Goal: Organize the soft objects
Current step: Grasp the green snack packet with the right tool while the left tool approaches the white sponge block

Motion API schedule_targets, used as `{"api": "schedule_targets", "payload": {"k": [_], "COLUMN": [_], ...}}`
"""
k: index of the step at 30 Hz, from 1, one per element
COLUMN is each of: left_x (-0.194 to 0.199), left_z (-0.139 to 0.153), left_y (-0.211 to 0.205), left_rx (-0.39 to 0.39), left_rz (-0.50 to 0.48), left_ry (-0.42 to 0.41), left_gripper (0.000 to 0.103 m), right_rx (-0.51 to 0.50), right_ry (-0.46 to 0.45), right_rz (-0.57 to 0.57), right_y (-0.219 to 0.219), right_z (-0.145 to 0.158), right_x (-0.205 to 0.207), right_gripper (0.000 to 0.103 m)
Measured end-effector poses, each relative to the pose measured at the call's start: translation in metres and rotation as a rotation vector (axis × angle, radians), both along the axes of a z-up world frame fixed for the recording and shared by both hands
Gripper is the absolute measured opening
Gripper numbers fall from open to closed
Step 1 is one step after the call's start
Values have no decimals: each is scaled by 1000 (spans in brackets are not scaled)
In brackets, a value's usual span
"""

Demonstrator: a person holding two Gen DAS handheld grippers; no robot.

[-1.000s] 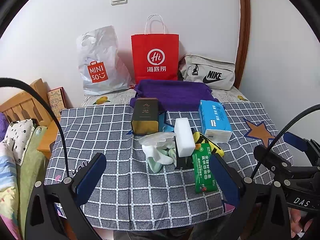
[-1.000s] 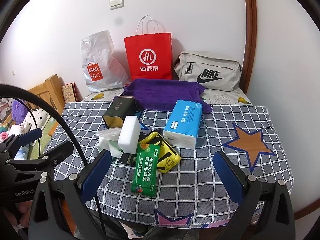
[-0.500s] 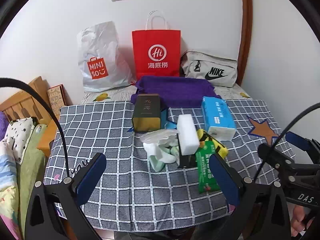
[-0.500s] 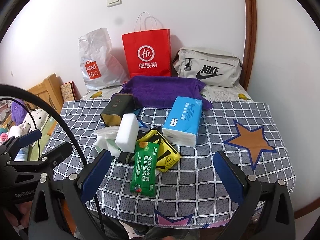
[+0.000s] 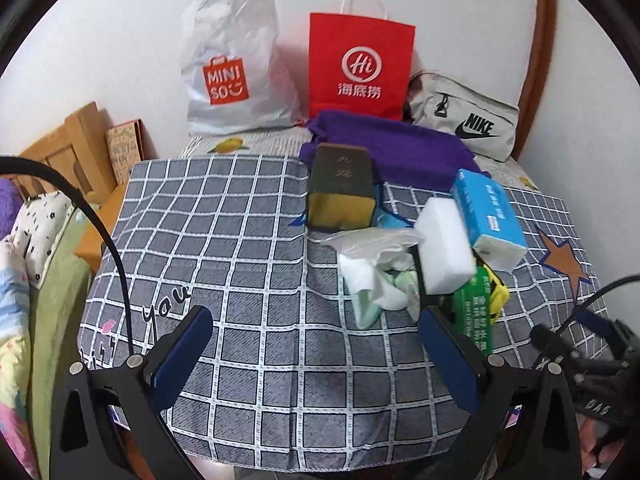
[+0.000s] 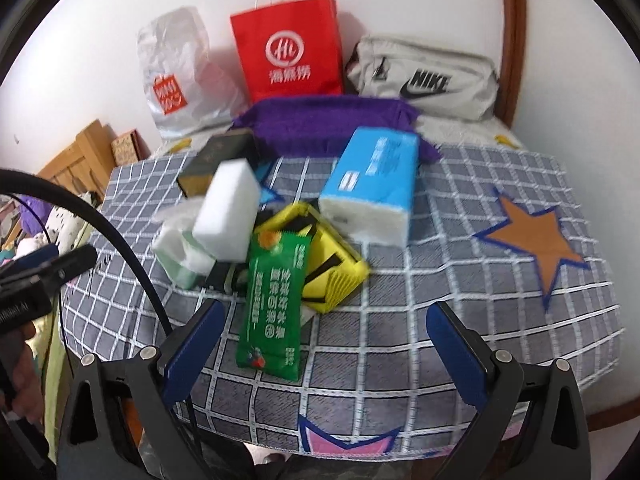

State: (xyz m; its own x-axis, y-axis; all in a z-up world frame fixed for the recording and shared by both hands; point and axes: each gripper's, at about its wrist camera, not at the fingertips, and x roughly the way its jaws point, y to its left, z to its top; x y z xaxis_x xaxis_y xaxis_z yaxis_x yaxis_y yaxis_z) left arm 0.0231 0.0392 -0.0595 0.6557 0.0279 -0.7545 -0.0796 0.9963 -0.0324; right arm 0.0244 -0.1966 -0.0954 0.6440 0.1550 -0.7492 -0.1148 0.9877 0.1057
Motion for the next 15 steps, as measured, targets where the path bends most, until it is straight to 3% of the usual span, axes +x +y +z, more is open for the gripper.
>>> {"api": "schedule_targets", "payload": {"k": [7,15], "left_x": [13,26], "left_z": [-19,-39], "left_y": [5,10], "left_rx": [-10,-44], "left_rz": [12,13], "left_ry": [41,86], "left_gripper": [103,103], "right_rx": [17,-23], "right_ry": [106,137], "right_rz": [55,33], "right_y": [22,48], "right_z": [-46,-70], "right_x": [24,44], "right_gripper": [92,88]}}
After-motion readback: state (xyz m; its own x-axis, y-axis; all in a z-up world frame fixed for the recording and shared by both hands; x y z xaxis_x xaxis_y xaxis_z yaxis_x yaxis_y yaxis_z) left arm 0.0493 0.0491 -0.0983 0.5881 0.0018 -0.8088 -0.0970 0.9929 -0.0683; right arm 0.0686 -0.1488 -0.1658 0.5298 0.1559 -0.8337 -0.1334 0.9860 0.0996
